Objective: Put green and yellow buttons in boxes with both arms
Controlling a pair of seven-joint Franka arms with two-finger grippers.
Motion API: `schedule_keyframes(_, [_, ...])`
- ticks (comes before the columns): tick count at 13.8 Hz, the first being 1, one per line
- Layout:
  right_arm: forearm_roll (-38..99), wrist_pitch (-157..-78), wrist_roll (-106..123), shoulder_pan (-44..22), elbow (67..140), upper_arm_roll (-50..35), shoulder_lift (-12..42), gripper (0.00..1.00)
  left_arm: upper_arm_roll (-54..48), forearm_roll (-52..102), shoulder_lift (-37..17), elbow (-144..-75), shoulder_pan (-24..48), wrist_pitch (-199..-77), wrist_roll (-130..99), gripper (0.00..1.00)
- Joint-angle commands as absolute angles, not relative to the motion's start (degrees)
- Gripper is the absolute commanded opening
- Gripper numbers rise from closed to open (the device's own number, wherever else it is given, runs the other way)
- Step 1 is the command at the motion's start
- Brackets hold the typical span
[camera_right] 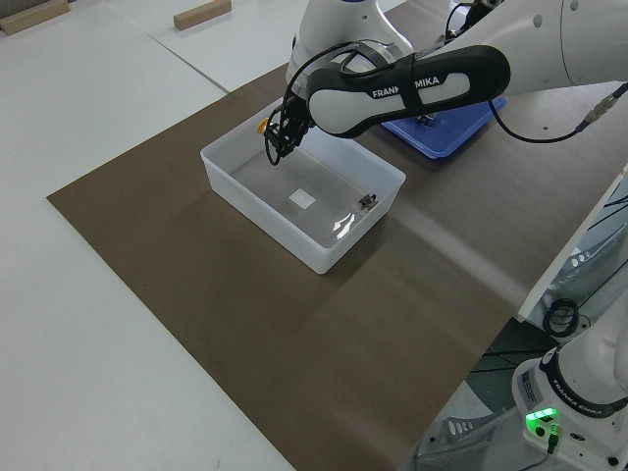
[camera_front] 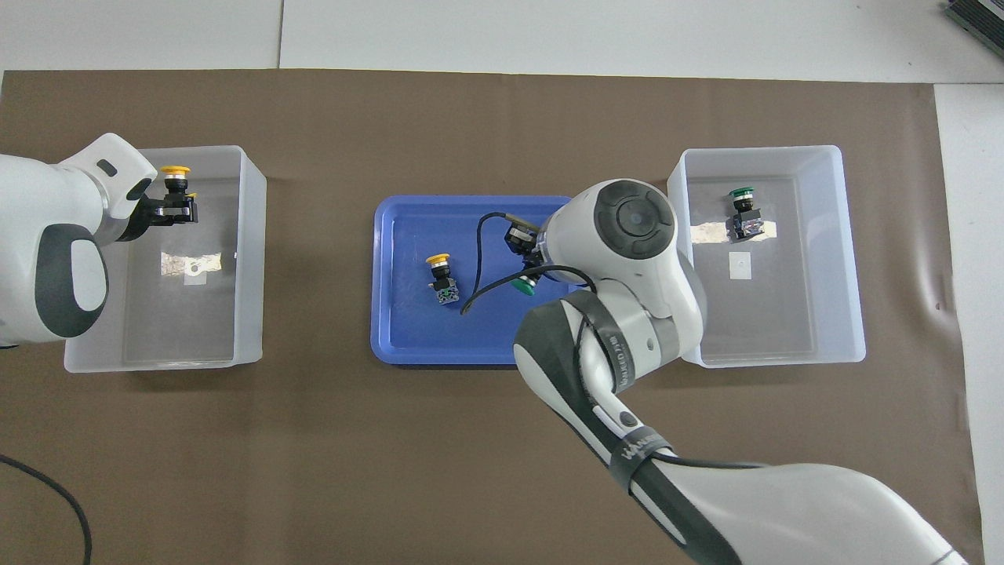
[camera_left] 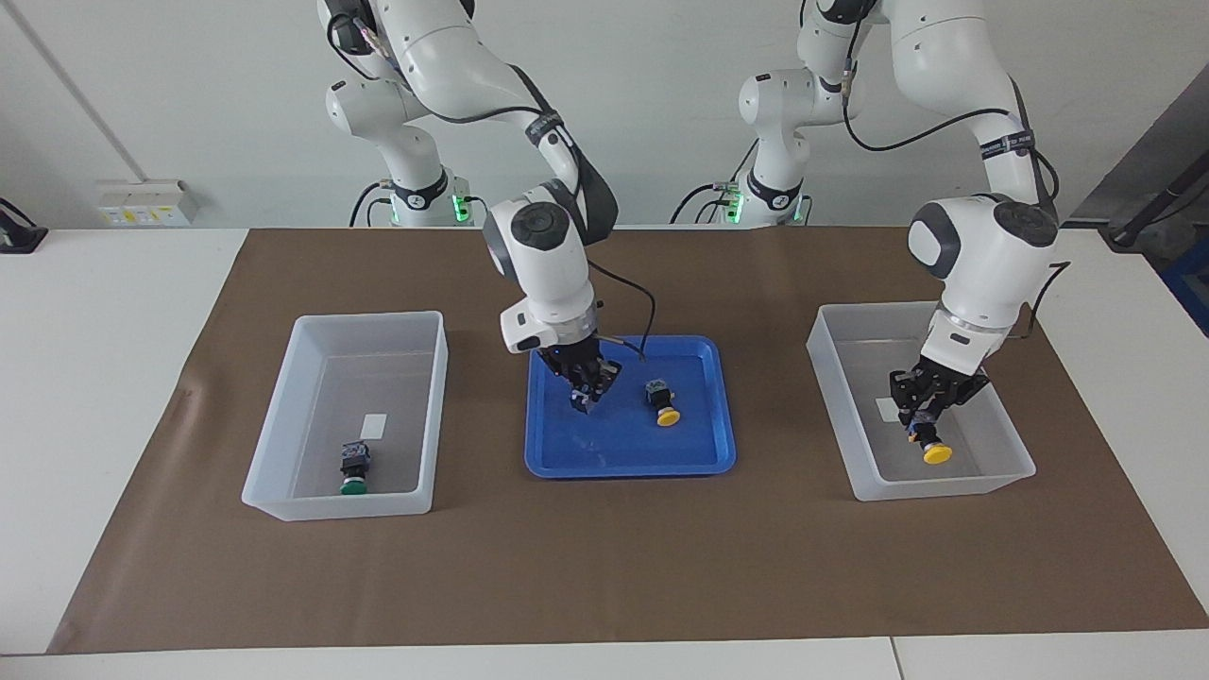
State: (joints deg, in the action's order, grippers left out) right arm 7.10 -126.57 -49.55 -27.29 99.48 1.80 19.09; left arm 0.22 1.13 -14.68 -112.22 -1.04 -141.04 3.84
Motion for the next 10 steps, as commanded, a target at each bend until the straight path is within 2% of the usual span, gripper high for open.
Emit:
schedule_keyframes(1, [5.7, -119.3, -36.6, -19.9, 100.8, 1.2, 12.1, 0.00, -0.4, 0.4, -17.4, -112.2, -1.6, -144.9, 4.5, 0.00])
schedule_keyframes(3, [4.3, -116.6, -25.7, -15.0, 101.2, 1.2, 10.6, 0.00, -0.4, 0.4, -18.9, -111.9, -1.6, -147.0, 4.5, 0.00])
schedule_keyframes(7, [4.2, -117.6, -4.2, -6.8, 106.0, 1.2, 9.1, 0.00, -0.5, 0.5, -19.7, -112.0, -1.2, -147.7, 4.5, 0.00])
schedule_keyframes(8, [4.2, -118.3, 0.2, -5.3, 107.6, 1.1, 9.0, 0.00, -0.5, 0.5, -19.8, -112.0, -1.1, -147.7, 4.5, 0.17])
schedule_keyframes(9, [4.2, -119.5, 4.3, -4.1, 109.2, 1.1, 9.0, 0.00, -0.5, 0.6, -19.8, -112.1, -1.0, -147.7, 4.5, 0.48])
schedule_keyframes(10, [4.2, -121.8, 8.0, -3.2, 111.3, 1.1, 9.0, 0.00, -0.4, 0.6, -19.8, -112.2, -1.1, -147.7, 4.5, 0.92])
